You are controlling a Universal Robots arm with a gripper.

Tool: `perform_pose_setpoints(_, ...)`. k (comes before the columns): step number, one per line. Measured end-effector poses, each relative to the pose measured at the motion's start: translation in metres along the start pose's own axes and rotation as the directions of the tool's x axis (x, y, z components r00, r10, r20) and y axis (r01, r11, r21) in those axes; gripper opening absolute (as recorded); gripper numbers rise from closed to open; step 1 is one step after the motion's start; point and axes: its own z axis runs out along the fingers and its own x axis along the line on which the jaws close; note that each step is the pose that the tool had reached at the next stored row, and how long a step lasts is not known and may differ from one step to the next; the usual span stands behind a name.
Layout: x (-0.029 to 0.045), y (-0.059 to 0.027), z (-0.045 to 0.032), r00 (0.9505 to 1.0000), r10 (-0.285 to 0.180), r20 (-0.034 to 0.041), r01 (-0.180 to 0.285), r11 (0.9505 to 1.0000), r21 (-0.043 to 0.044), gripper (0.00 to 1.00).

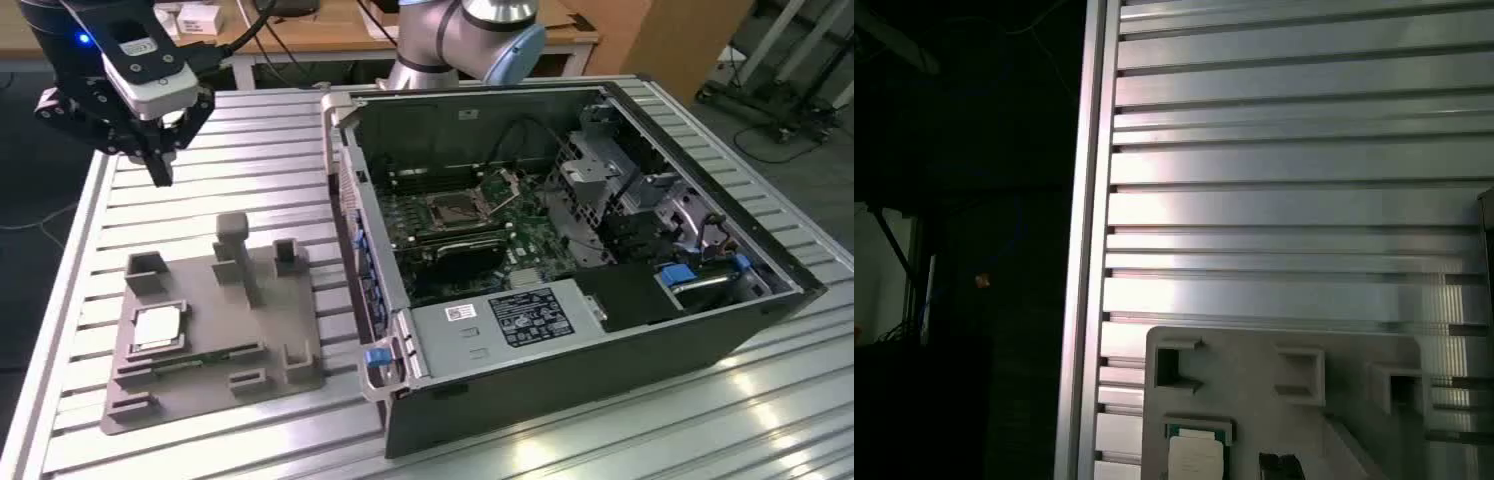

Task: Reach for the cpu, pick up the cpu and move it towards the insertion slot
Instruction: 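Reach for the cpu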

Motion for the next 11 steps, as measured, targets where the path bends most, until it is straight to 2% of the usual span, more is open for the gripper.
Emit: perform_pose_setpoints(11, 0.0000, 0.0000, -0.0002, 1.0000, 0.000, -0.0006, 0.000, 1.0000, 0.0000, 0.11)
